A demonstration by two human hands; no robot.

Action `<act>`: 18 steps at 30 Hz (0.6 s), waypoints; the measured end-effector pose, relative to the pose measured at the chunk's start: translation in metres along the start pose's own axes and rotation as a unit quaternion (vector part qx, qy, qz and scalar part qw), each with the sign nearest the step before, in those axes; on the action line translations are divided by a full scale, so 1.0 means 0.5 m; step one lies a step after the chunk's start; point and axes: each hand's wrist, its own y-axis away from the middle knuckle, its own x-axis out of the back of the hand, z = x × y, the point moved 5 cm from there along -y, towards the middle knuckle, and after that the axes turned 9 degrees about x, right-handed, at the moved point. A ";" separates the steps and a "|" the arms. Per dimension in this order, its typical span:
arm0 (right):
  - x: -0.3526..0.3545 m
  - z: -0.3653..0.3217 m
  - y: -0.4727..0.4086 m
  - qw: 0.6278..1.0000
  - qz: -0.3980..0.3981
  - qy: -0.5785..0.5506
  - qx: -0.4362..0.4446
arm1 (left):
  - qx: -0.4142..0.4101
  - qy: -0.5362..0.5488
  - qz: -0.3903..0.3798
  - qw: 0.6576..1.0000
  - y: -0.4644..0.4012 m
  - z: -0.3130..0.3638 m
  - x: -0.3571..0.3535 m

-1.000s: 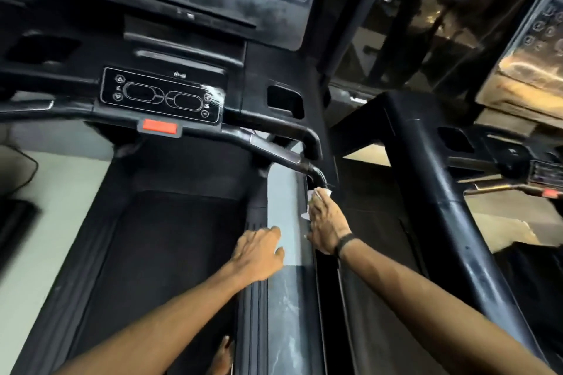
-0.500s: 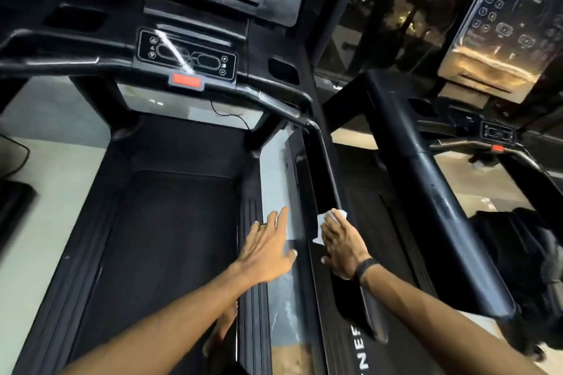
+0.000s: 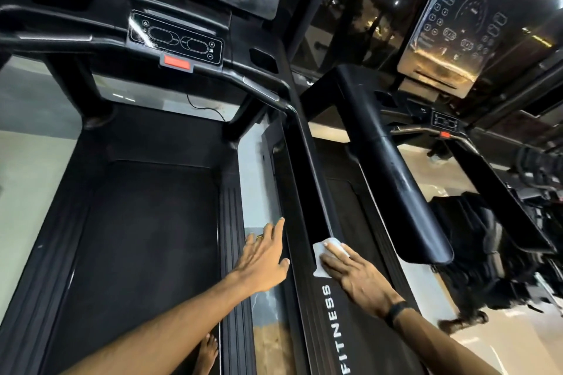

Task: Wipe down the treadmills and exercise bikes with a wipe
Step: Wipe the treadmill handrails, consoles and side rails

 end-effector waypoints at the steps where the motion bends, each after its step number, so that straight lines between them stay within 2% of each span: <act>1: 0.000 -0.003 0.014 1.000 0.006 -0.009 -0.001 | -0.001 -0.001 -0.003 1.000 0.004 0.004 -0.007; 10: -0.028 -0.050 0.082 0.984 0.082 -0.122 -0.101 | -0.003 -0.010 -0.012 1.000 0.003 0.038 -0.055; 14: -0.034 -0.063 0.050 0.966 0.077 -0.172 -0.175 | -0.008 -0.016 -0.011 1.000 -0.004 0.061 -0.069; 18: -0.031 -0.029 -0.028 0.950 0.078 -0.203 -0.226 | 0.024 0.004 0.005 1.000 -0.025 0.072 -0.063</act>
